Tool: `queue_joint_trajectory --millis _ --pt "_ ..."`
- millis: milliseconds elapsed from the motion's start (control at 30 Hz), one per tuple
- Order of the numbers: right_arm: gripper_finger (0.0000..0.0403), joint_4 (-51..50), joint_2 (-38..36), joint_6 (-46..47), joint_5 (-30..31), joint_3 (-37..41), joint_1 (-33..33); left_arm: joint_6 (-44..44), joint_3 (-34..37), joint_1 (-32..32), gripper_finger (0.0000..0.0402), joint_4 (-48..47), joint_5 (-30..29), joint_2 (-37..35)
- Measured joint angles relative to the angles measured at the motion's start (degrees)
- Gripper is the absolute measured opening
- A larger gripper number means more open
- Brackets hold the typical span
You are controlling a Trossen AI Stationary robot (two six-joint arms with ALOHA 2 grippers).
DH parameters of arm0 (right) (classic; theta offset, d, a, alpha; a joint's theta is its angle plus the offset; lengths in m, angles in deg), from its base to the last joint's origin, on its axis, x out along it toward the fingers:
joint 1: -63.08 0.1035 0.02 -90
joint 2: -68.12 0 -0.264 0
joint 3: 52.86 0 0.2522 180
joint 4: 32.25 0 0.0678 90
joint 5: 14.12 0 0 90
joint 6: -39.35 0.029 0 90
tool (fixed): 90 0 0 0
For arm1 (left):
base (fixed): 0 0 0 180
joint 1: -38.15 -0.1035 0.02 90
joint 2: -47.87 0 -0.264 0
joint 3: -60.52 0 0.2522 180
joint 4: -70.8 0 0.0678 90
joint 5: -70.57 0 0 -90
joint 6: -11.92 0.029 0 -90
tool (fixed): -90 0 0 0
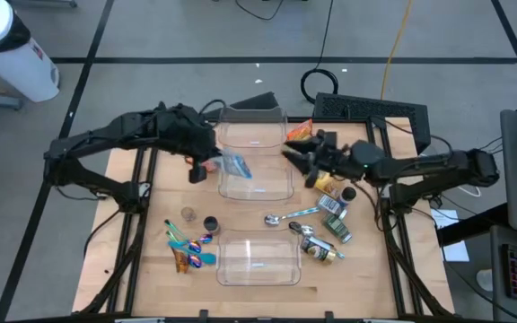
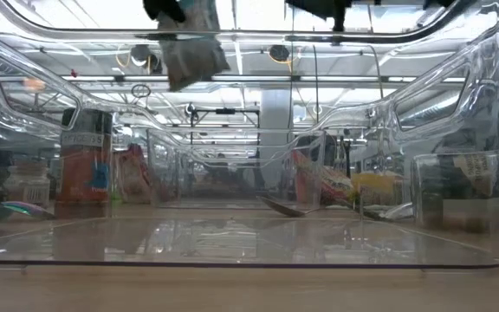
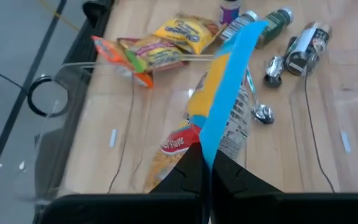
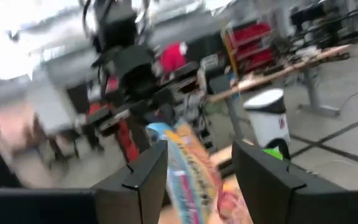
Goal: Pick & Place Food Item
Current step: Put the blue noodle pack into the middle transparent bin
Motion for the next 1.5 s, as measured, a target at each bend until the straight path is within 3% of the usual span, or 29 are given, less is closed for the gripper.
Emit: queue_joint_trajectory --millis 133,367,667,967,1300,1500 --pt "0.0171 -3.3 4.7 -0.8 -4.3 -5.7 0.3 0.0 0.0 1.7 0.0002 1.5 0.0 3.4" --pt "0.0171 -2.5 10.8 2.1 -3.9 -7.0 0.2 -0.4 0.0 4.0 0.0001 2.8 0.0 6.3" --pt "0.0171 6.9 16.1 4.5 -4.9 -7.1 1.2 -2.2 0.0 4.0 0.0002 3.5 -0.1 6.5" --pt "0.0172 7.9 17.8 6.1 -5.5 -7.1 1.8 -2.6 0.0 4.0 0.0002 4.2 0.0 6.5" --pt "0.017 7.1 17.8 5.2 -5.3 -7.1 1.2 -2.7 0.0 4.0 0.0004 10.3 4.9 6.5" --pt "0.0137 7.0 17.8 5.2 -5.4 -7.1 1.2 -2.9 0.0 4.0 0.0004 10.3 4.9 6.5"
